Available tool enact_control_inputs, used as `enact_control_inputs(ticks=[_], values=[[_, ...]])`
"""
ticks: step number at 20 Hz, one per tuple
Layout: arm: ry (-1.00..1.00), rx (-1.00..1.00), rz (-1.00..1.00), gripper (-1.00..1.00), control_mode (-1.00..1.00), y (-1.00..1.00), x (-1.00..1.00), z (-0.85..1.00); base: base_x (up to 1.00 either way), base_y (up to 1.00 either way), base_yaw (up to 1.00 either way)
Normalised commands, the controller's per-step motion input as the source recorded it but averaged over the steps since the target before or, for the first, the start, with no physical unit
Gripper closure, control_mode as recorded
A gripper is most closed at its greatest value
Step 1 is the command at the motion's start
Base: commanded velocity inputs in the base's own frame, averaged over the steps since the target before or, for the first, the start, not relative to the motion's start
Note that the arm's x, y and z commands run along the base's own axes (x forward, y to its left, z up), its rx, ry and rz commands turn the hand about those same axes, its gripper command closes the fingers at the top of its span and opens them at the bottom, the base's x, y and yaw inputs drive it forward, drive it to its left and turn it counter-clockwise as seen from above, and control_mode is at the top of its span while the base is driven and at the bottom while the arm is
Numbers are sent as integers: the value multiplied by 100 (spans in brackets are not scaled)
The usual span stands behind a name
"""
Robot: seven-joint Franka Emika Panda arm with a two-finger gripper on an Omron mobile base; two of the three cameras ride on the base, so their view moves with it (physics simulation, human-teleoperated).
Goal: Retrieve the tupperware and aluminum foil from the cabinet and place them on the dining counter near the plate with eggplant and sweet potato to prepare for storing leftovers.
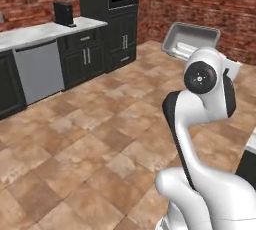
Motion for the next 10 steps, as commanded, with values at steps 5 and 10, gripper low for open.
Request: enact_control_inputs(ticks=[5,10], values=[[0,0,0,100,100,0,0,0,100,0,-34],[0,0,0,100,100,0,0,0,99,0,-50]])
